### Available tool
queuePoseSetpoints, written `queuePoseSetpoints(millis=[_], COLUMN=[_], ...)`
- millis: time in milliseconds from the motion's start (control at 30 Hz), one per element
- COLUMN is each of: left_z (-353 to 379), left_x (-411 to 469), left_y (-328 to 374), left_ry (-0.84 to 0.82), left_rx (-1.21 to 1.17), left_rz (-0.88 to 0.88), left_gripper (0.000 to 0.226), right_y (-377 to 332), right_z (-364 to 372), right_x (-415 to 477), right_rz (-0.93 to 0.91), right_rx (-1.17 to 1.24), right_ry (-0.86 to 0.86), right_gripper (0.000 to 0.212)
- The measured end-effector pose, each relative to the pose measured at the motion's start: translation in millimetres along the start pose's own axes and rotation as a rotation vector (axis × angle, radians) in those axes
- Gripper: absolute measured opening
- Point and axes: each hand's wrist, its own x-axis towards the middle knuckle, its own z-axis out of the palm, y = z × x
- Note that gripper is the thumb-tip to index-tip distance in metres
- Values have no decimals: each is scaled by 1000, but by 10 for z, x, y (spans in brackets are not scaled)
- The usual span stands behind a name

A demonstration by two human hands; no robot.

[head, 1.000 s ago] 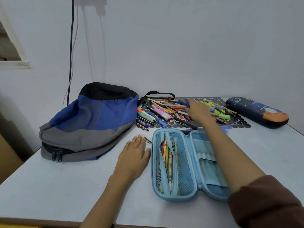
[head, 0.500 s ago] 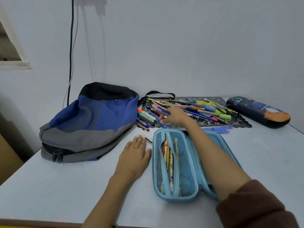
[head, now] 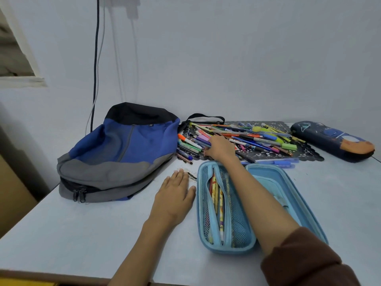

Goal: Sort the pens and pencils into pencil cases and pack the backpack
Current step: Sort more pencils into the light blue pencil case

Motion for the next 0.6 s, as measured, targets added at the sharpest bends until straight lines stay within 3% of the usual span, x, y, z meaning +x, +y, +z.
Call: queuePoseSetpoints(millis=[100,267,367,433,600], left_z=[-3,-2,-1,0,-8], left_x=[-1,-2,2,1,-4], left_y=[-2,-4,-5,-5,3], left_ry=[-3,-9,-9,-10,-8], left_rx=[1,2,2,1,-6], left_rz=[-3,2,1,0,-3], left_gripper=[58,58,58,58,58], right_y=[97,254,317,361,376], right_z=[-15,-184,-367,-442,-467], right_x=[62,70,112,140,103], right_rz=[96,236,268,260,91], right_rx=[205,1098,1432,1460,1209], right_ry=[-14,178,293,391,566], right_gripper=[21,6,4,5,9])
